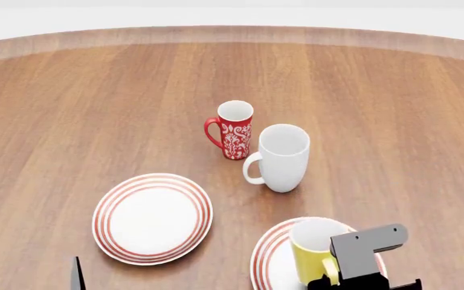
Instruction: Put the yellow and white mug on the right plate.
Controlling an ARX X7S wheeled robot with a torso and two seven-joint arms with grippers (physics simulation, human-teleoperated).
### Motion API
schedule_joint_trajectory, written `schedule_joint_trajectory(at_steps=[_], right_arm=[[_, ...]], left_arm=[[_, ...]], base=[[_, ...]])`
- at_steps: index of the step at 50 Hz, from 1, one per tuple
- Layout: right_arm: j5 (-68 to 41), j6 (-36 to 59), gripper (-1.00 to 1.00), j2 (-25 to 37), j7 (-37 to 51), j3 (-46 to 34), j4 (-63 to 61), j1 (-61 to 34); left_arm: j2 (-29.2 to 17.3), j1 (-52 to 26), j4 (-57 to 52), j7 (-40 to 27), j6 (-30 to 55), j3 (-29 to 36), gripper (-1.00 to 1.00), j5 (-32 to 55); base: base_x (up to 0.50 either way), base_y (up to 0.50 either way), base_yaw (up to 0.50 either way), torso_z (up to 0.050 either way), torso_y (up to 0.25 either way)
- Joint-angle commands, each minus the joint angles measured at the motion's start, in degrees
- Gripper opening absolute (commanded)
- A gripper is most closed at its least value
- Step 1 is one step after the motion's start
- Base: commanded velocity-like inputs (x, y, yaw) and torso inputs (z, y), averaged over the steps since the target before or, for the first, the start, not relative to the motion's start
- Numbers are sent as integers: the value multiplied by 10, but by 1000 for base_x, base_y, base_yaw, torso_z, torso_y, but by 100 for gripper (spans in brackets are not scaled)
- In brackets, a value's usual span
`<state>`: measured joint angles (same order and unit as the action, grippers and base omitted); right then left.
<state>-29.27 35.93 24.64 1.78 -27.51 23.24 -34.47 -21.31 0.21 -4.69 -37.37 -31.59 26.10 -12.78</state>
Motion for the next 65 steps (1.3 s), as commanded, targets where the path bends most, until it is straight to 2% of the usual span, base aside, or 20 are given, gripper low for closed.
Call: schedule_joint_trajectory(at_steps=[1,28,29,44,57,65], right_arm=[[17,1,-100,-13,-20,8,9,2],[12,8,-100,-22,-25,6,35,-11],[11,8,100,-21,-25,6,32,-8],[-54,81,100,26,9,46,-134,58],[-76,94,100,41,20,62,-176,81],[-126,118,100,71,50,107,-271,145]], left_arm=[[10,2,-7,14,5,-14,100,-2],[9,-2,-1,13,12,-11,100,9],[9,-2,-1,12,12,-11,100,9],[7,-1,-2,11,12,-8,100,10],[6,-2,-1,9,10,-6,100,8],[5,-1,-7,7,11,-6,100,6]], base=[[0,0,0,0,0],[0,0,0,0,0],[0,0,0,0,0],[0,0,0,0,0],[0,0,0,0,0],[0,0,0,0,0]])
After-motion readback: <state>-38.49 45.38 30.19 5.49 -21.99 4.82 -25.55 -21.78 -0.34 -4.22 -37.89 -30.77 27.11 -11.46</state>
